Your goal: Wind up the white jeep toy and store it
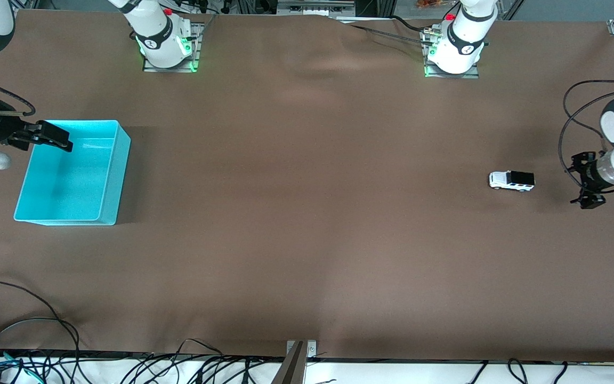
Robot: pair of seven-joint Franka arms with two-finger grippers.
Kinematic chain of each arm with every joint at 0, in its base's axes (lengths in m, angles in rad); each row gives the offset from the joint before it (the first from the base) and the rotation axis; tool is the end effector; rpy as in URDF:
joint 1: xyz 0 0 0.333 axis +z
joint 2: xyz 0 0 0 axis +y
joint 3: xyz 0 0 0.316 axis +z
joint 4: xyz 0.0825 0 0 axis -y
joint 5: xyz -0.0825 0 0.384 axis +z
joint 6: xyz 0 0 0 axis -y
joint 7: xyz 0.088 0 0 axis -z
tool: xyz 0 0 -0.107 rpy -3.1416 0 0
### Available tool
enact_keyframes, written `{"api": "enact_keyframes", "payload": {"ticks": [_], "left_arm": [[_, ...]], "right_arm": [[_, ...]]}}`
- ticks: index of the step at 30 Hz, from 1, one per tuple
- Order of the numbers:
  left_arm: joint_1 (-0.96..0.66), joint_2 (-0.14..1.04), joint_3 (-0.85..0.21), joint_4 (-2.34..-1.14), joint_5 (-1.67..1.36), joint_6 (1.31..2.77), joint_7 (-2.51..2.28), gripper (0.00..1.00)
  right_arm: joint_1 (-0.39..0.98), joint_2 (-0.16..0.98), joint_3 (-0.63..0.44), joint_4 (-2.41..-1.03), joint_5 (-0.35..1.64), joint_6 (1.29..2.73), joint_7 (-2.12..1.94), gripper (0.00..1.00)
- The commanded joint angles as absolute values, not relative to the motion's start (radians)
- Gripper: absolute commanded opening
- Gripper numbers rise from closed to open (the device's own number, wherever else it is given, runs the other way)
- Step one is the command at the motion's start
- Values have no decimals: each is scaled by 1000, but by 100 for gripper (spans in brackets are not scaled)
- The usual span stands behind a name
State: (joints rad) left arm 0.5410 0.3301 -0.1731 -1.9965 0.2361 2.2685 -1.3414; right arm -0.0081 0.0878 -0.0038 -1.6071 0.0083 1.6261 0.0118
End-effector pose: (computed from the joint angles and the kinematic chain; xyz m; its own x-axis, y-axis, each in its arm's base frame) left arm 0.5554 0.2239 0.2929 0.0145 0.9949 0.1002 0.9965 -0.0061 -0.0830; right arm 0.5816 -0.0060 0.5621 0.9973 -0.0241 -0.0688 -0.0247 -0.9997 -0.0071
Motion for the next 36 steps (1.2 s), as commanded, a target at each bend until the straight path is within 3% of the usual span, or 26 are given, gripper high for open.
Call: {"api": "enact_keyframes", "payload": {"ticks": [1,23,36], "left_arm": [[545,284,-207,-1933,250,2154,-1250,100],[532,199,-248,-1669,118,1895,-657,100],[532,201,-354,-1520,121,1775,-333,100]], "right_arm": [[-9,98,-6,-1583,29,1621,14,100],[-9,98,-6,-1583,29,1621,12,100],[-9,98,-6,-1583,29,1621,14,100]]}}
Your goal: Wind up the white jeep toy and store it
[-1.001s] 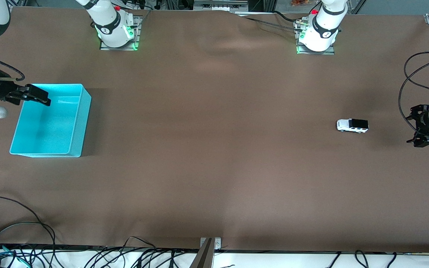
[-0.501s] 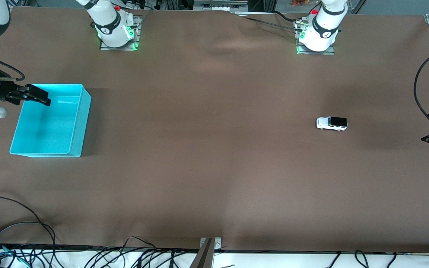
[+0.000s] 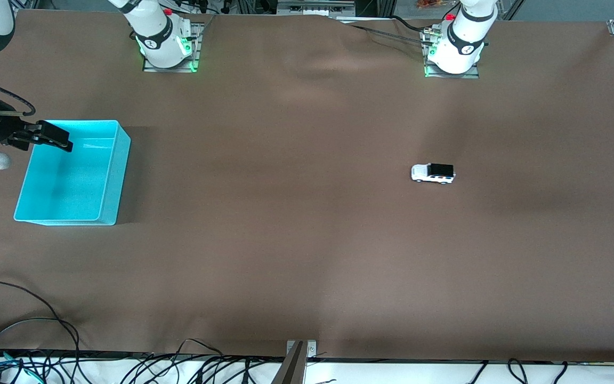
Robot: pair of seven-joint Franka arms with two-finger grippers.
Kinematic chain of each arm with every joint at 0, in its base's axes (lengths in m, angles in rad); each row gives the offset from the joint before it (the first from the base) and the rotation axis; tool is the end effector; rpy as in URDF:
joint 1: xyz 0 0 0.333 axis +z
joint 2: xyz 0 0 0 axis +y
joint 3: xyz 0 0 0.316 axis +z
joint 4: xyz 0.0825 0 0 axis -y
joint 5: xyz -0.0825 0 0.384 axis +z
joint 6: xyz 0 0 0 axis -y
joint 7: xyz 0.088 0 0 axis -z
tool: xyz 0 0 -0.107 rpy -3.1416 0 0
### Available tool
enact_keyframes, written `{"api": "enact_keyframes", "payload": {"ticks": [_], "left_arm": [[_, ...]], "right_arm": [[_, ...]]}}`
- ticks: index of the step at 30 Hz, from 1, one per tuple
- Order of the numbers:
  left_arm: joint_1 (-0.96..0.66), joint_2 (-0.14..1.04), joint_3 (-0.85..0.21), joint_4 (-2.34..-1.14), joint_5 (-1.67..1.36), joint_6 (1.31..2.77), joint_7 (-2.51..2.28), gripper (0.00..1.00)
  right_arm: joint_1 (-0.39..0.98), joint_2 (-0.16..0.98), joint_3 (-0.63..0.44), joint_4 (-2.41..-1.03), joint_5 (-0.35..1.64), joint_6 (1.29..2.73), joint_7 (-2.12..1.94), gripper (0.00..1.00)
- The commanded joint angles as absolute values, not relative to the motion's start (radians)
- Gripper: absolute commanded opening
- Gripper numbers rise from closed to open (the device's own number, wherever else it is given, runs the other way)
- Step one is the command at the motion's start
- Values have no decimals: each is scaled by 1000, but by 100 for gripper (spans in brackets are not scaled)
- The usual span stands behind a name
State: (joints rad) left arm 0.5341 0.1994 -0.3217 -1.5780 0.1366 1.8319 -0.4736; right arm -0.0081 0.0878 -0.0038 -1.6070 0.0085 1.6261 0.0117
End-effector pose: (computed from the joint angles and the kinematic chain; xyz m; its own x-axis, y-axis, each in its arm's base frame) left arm 0.6081 0.1590 0.5323 0.7859 0.6118 0.0896 0.6163 -0.7868 -0.0341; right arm 0.5816 -0.0060 0.5621 0.9973 -0.0240 -0.0687 -0.0246 -0.9997 -0.0073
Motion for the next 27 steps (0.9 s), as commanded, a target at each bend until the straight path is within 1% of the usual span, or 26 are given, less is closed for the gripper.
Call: {"api": "enact_keyframes", "payload": {"ticks": [1,5,10,20,27], "left_arm": [[532,201,-363,-1513,123,1769,-306,100],[532,201,-397,-1480,123,1753,-230,100],[532,201,-433,-1470,118,1736,-126,100],[534,198,-437,-1463,15,1707,-37,100],[534,181,-434,-1465,14,1703,-37,100]], "right_arm": [[-9,98,-6,-1583,29,1621,12,100],[-9,98,-6,-1583,29,1621,12,100],[-9,98,-6,-1583,29,1621,12,100],[-9,98,-6,-1583,29,1620,14,100],[-9,98,-6,-1583,29,1620,12,100]]}}
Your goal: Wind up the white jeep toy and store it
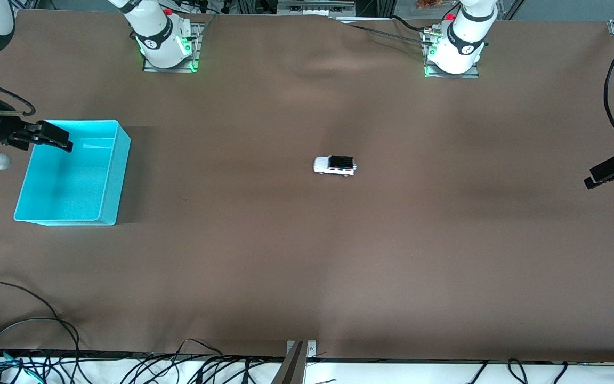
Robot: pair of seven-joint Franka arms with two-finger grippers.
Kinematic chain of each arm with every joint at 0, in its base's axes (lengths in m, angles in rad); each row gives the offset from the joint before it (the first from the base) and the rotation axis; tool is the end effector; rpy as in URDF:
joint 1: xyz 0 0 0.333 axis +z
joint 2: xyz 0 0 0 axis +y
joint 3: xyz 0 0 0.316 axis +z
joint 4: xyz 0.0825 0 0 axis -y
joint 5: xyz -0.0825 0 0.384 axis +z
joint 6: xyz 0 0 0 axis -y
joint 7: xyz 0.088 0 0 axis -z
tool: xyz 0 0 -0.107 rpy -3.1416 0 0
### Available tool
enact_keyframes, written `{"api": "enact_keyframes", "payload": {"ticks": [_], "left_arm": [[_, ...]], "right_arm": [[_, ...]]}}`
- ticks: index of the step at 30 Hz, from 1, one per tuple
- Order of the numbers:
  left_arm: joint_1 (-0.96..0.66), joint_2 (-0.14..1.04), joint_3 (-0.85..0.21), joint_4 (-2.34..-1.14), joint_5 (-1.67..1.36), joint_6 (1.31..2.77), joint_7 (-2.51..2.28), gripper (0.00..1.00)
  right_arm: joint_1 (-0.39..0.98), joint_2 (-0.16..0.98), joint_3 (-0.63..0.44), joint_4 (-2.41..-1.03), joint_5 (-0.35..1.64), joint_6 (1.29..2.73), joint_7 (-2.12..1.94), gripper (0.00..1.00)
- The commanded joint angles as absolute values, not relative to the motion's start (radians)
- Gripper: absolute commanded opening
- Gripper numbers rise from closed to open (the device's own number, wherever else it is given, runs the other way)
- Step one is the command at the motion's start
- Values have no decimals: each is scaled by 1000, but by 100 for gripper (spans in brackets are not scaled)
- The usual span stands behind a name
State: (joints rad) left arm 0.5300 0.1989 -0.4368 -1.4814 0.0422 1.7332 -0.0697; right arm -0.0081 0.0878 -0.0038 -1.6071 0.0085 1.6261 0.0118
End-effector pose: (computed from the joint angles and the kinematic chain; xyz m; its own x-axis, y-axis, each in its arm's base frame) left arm 0.6177 0.0867 0.5746 0.9833 0.1685 0.0682 0.1656 -0.9851 0.0465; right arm 0.5816 -0.0060 0.5621 0.9973 -0.0241 -0.0688 -0.0247 -0.9997 -0.0073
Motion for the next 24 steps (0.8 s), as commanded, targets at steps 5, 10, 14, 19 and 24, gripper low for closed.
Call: {"api": "enact_keyframes", "payload": {"ticks": [5,10,14,19,24], "left_arm": [[522,163,-425,-1468,15,1695,-35,100],[450,143,-368,-1471,14,1658,-35,100],[339,117,-270,-1480,12,1632,-34,100],[187,91,-123,-1483,0,1592,-32,100],[98,83,-41,-1483,-2,1589,-32,100]], "right_arm": [[-9,98,-6,-1583,29,1620,12,100],[-9,98,-6,-1583,29,1620,14,100],[-9,98,-6,-1583,29,1621,12,100],[-9,98,-6,-1583,29,1620,12,100],[-9,97,-6,-1583,29,1620,12,100]]}}
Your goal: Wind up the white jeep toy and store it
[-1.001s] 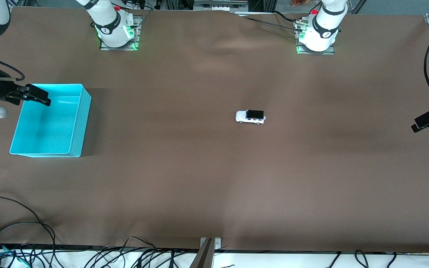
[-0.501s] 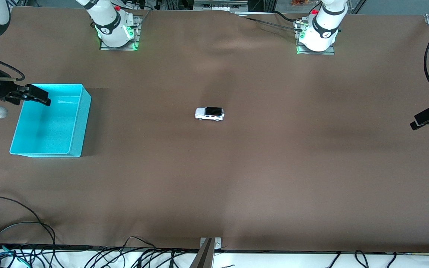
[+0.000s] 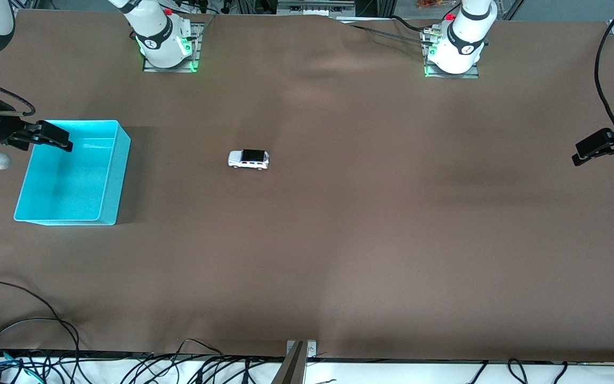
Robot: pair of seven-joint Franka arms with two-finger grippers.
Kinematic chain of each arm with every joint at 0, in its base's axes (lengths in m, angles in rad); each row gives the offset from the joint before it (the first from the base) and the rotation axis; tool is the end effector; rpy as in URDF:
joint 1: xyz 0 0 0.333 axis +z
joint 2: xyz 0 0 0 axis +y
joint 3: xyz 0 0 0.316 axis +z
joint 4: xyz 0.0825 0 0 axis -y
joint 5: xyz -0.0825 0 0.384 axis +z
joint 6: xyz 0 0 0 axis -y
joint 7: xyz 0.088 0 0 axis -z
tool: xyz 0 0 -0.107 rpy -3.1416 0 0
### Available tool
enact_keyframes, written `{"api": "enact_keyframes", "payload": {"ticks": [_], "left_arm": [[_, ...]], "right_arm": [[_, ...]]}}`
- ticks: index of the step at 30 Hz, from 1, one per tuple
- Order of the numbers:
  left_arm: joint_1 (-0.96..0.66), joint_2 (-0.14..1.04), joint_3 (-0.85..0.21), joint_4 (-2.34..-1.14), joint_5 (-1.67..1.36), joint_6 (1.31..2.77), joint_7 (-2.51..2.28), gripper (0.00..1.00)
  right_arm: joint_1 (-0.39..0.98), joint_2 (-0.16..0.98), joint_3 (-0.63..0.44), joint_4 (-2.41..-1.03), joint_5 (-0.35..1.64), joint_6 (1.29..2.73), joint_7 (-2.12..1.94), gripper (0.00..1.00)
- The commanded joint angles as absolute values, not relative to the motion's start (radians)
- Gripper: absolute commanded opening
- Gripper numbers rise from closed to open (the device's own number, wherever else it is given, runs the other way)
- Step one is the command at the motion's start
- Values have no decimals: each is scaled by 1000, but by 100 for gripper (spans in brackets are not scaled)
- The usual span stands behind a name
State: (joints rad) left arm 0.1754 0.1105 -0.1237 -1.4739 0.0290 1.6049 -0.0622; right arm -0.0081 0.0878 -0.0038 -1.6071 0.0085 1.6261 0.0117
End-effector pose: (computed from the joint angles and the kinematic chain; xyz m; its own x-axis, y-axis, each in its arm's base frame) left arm 0.5907 0.0378 0.6105 0.9933 0.1137 0.0222 0.1140 -0.9934 -0.0140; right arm 0.5816 -0.0060 0.5621 0.9973 -0.0240 -0.0688 -0.0246 -0.9997 -0.0073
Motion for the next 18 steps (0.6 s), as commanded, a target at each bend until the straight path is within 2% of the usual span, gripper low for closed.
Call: {"api": "enact_keyframes", "payload": {"ticks": [1,18], "left_arm": [[100,83,-41,-1483,-2,1586,-32,100],[98,94,-44,-1482,-2,1588,-32,100]], "right_arm": [[-9,97,-6,-1583,29,1620,14,100],[-9,97,-6,-1583,31,1617,14,100]]}}
